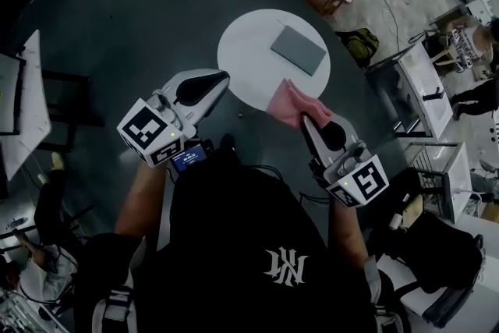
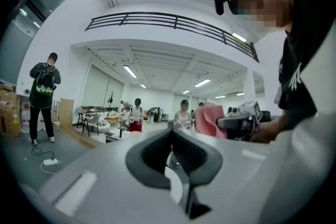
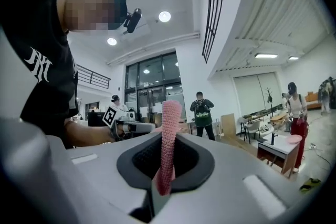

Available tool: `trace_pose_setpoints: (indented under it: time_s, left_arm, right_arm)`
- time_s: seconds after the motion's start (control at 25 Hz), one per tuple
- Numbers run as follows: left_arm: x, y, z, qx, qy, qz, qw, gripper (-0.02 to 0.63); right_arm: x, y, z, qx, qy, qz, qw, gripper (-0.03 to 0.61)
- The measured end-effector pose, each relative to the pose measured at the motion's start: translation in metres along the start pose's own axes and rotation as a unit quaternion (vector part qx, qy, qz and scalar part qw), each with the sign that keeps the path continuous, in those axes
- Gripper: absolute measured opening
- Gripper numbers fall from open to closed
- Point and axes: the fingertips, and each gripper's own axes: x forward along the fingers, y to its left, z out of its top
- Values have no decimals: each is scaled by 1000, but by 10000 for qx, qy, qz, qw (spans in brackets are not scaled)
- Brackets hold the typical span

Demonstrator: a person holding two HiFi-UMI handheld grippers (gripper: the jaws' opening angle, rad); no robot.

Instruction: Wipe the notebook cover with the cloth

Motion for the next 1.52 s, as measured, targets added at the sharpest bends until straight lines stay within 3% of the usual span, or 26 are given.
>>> trace_pose_setpoints:
  time_s: [0.36,0.72,1.12,1.52]
  left_arm:
    - [-15,-159,-49,-107,415,-617,9972,3]
    - [-55,-237,-79,-259,808,-776,9934,3]
    - [-90,-245,-68,-175,663,-1148,9910,3]
    - [-181,-194,-79,-18,634,-1227,9904,3]
  right_arm:
    - [-114,63,-46,475,83,109,9988,9]
    - [-166,125,-71,664,131,270,9973,9]
    - [-156,180,-71,562,322,306,9974,9]
    - [-71,253,-78,468,280,228,9983,9]
